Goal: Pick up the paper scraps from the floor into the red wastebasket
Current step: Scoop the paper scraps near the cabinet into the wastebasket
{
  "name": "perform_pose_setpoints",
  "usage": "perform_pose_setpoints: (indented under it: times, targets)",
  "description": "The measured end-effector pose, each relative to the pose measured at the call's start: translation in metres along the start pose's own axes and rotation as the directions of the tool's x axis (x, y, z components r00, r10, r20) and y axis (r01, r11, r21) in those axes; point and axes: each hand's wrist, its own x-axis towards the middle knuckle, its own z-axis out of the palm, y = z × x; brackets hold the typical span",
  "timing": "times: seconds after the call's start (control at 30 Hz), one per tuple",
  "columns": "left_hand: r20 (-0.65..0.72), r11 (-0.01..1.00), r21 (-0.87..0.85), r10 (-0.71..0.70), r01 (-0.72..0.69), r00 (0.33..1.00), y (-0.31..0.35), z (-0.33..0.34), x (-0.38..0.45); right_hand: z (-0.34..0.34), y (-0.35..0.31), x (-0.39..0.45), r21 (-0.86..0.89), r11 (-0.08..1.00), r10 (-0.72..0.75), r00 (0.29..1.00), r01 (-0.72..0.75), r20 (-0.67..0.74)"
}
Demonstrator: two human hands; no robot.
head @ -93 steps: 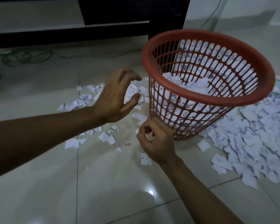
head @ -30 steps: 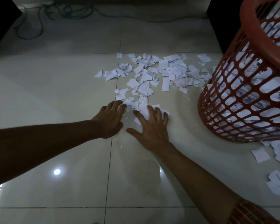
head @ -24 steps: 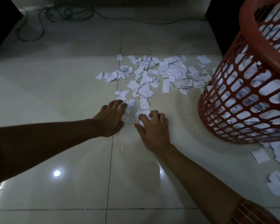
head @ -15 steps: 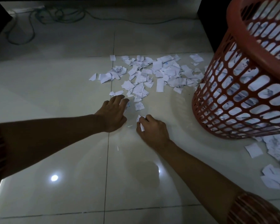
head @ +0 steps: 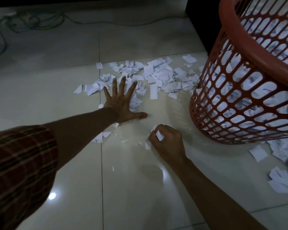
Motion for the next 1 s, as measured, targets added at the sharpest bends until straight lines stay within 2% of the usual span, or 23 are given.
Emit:
perform_pose_setpoints:
  times: [0.13,0.3,0.47,0.6,0.7,1.0]
  targets:
    - [-0.032,1.000,-0.031,0.000,-0.001,0.999,0.007,0.004,0.031,-0.008,-0.004,0.012,0.017,0.999,0.028,0.997,-0.027,-0.070]
    - [0.006,0.996,0.025,0.089,-0.089,0.996,0.013,0.022,0.040,-0.018,0.000,0.018,0.019,0.999,0.035,0.990,-0.033,-0.137]
    - [-0.161,0.982,0.022,0.187,-0.186,0.969,0.022,0.013,0.027,-0.027,-0.003,0.021,0.010,1.000,0.022,0.984,-0.020,-0.178]
    - [-0.085,0.970,-0.131,0.194,-0.204,0.977,0.032,0.003,0.019,-0.032,-0.019,0.024,0.040,0.999,-0.023,0.981,0.031,-0.192]
    - [-0.019,0.967,-0.102,0.233,-0.234,0.972,0.037,-0.010,0.014,-0.041,-0.032,0.028,0.078,0.995,-0.049,0.975,0.067,-0.219]
    - [-0.259,0.893,-0.169,0.368,-0.417,0.893,0.057,-0.072,-0.016,-0.080,-0.068,0.039,0.119,0.978,-0.129,0.944,0.172,-0.305]
